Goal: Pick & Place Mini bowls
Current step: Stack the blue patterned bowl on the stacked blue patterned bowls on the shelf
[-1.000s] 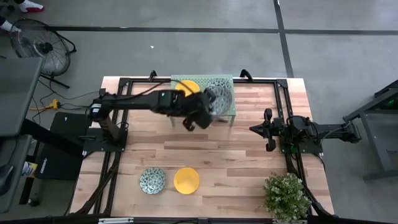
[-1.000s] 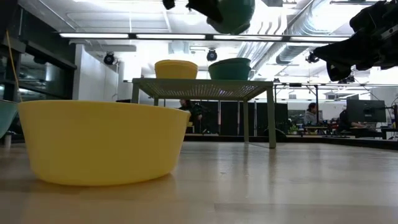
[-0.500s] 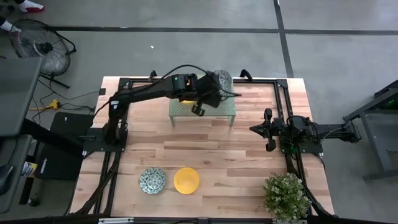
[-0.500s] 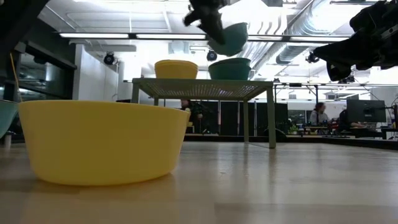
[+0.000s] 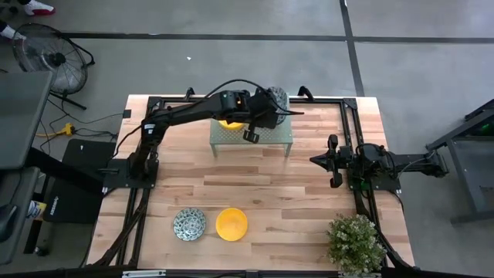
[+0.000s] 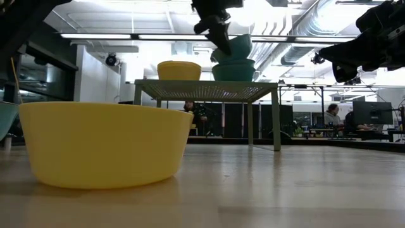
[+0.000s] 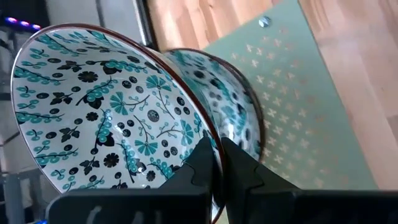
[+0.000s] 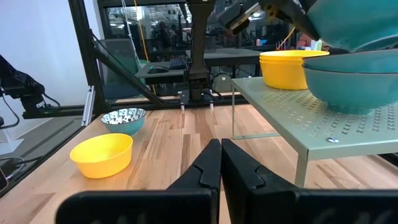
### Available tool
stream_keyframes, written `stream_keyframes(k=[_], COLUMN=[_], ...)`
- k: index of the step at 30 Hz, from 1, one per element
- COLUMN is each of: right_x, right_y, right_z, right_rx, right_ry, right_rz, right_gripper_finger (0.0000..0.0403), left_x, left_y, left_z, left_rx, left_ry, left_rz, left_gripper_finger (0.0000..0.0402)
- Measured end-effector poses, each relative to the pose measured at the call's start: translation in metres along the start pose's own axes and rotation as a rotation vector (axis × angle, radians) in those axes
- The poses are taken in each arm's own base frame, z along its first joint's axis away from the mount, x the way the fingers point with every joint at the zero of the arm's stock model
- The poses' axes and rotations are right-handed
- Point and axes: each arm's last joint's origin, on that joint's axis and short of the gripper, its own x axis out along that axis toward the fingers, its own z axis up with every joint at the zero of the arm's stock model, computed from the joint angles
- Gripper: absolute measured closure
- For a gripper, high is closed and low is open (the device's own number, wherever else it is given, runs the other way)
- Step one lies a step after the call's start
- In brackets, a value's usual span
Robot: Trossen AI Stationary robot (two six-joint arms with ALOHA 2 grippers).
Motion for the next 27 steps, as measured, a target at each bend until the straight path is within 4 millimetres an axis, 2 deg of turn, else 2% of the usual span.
stream_keyframes(k=[6,12,27], right_x=[0.000,0.000,0.000], right_y=[0.000,0.000,0.000], right_z=[0.000,0.000,0.000], right_rx=[0.000,0.000,0.000], right_ry=[0.000,0.000,0.000], right_rz=[0.000,0.000,0.001], right_gripper_finger=[0.0402,0.0402,0.0402], left_x=[0.000,0.028,0.030], left_y=[0.000,-0.011,-0.012], left_z=[0.000,0.002,0.002], left_rx=[0.014,0.054,0.059], left_ry=[-0.002,0.048,0.068], left_rz=[0.002,-0.043,-0.029], left_gripper_finger=[0.0397,0.0397,0.0396])
